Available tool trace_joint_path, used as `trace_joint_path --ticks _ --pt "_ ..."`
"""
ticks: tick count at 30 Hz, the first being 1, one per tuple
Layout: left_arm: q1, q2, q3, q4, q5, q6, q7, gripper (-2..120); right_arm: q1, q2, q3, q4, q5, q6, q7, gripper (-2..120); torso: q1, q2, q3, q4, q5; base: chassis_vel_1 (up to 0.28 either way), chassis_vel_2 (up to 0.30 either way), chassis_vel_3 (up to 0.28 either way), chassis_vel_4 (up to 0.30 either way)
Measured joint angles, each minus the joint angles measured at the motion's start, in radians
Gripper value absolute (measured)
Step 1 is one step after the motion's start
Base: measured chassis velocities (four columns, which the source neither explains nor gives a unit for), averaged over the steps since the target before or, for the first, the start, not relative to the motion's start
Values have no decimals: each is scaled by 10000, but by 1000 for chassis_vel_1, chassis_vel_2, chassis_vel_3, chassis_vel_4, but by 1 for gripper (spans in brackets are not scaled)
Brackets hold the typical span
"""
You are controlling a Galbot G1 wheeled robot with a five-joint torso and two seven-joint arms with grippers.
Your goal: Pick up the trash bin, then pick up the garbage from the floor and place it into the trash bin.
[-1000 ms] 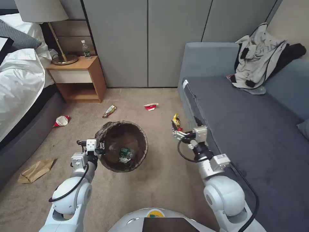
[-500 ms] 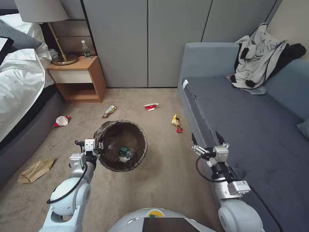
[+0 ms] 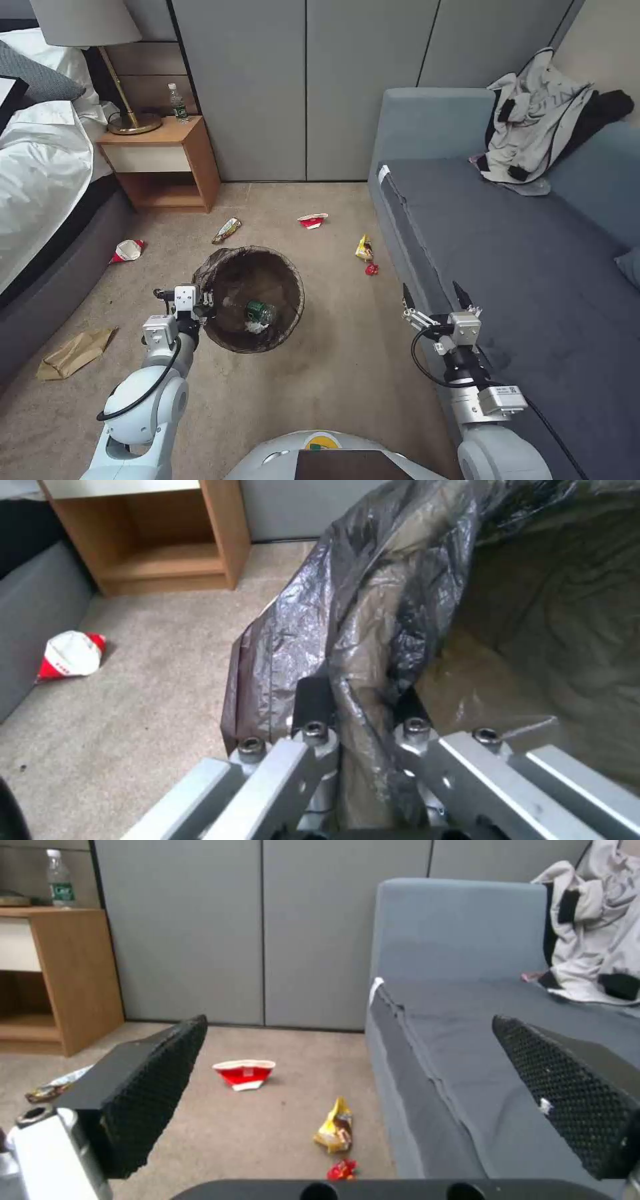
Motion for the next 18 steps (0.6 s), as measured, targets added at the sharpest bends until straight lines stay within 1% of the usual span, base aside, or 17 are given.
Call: trace_joint_path --ticks 13,18 --pt "42 -44 63 -34 99 -30 -2 3 -233 23 -100 -55 -12 125 32 100 0 0 0 0 1 -8 5 5 -5" --pt "46 -42 63 -35 110 -45 -1 3 -261 41 -136 -67 -45 138 39 100 1 0 0 0 1 -45 54 40 -44"
